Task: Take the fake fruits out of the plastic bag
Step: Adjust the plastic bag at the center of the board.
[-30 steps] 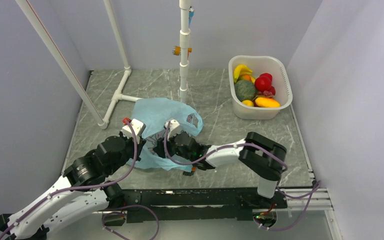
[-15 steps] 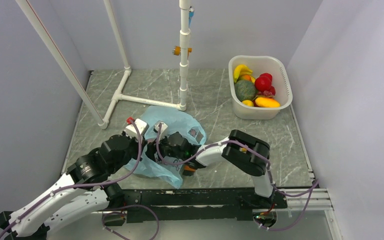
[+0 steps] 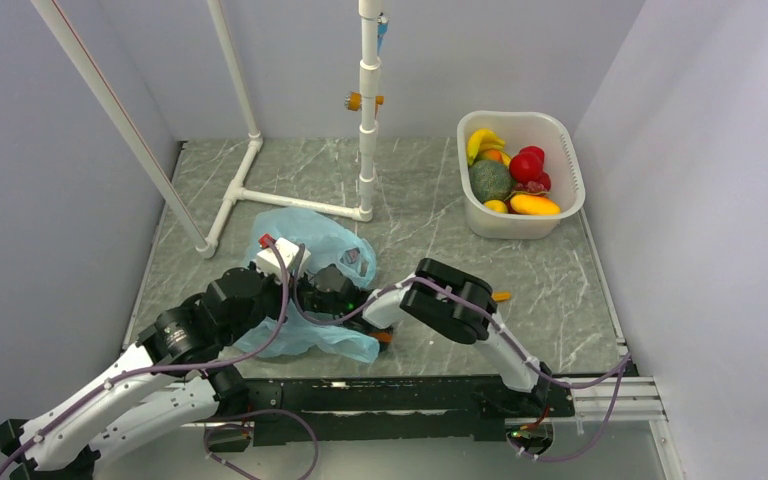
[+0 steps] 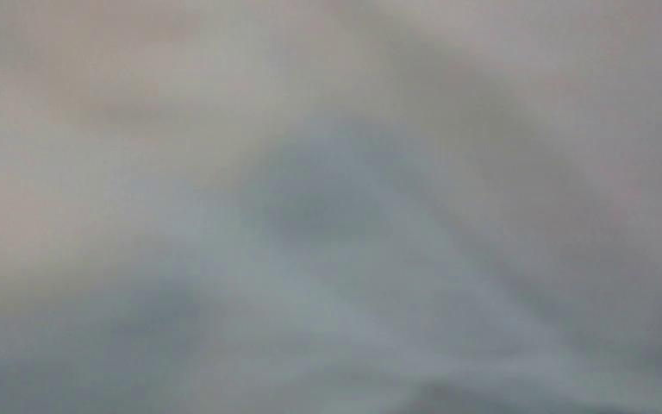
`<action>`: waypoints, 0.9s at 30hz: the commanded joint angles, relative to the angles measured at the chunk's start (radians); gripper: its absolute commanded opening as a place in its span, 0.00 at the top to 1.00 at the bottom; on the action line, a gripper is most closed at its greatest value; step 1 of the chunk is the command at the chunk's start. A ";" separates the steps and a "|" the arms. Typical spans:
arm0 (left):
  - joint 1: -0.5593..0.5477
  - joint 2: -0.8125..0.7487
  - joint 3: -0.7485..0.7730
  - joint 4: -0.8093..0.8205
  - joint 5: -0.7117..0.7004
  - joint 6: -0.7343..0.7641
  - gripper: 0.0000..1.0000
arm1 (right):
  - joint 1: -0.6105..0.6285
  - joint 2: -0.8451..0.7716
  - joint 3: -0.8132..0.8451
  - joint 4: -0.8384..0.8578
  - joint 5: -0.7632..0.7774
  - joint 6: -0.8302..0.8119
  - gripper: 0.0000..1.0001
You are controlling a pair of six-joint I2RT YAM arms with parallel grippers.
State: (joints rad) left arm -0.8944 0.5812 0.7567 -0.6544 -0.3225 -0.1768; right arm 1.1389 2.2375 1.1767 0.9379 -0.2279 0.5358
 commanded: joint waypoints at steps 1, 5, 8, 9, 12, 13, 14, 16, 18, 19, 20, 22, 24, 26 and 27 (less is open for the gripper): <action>-0.005 0.010 0.002 0.037 0.014 0.011 1.00 | 0.004 0.060 0.075 0.148 -0.059 0.073 0.01; -0.005 0.010 0.007 0.031 0.014 0.009 1.00 | -0.004 0.081 0.089 0.137 -0.084 0.072 0.01; -0.003 -0.015 0.004 0.053 0.018 0.011 1.00 | -0.010 0.040 0.018 0.118 -0.009 0.057 0.01; -0.004 -0.020 -0.001 0.081 0.023 0.010 1.00 | -0.018 0.030 -0.001 0.134 0.002 0.063 0.02; -0.003 0.036 0.057 0.119 0.052 0.015 1.00 | -0.054 -0.046 -0.120 0.181 0.048 0.081 0.02; -0.003 0.075 0.105 0.127 0.073 0.032 1.00 | -0.068 -0.076 -0.157 0.198 0.060 0.078 0.02; -0.003 0.119 0.148 0.136 0.096 0.053 1.00 | -0.081 -0.103 -0.186 0.203 0.071 0.071 0.02; -0.004 0.220 0.242 0.143 0.153 0.100 1.00 | -0.106 -0.166 -0.237 0.187 0.083 0.045 0.02; -0.004 0.331 0.350 0.117 0.198 0.134 1.00 | -0.115 -0.244 -0.285 0.143 0.116 0.003 0.01; -0.004 0.391 0.397 0.100 0.219 0.140 1.00 | -0.116 -0.280 -0.304 0.120 0.142 -0.026 0.01; -0.005 0.426 0.432 0.095 0.242 0.143 1.00 | -0.114 -0.318 -0.322 0.093 0.164 -0.049 0.01; -0.005 0.456 0.458 0.102 0.279 0.145 1.00 | -0.114 -0.376 -0.354 0.059 0.198 -0.077 0.01; -0.006 0.438 0.425 0.120 0.274 0.144 1.00 | -0.114 -0.418 -0.393 0.060 0.198 -0.095 0.01; -0.005 0.389 0.334 0.133 0.245 0.145 1.00 | -0.111 -0.435 -0.410 0.071 0.167 -0.106 0.01; -0.005 0.363 0.290 0.147 0.221 0.147 1.00 | -0.107 -0.428 -0.409 0.075 0.154 -0.115 0.01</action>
State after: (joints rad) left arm -0.8948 1.0344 1.1469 -0.5415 -0.1005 -0.0586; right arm 1.0180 1.8359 0.7959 0.9966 -0.0689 0.4866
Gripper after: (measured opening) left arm 0.010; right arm 0.990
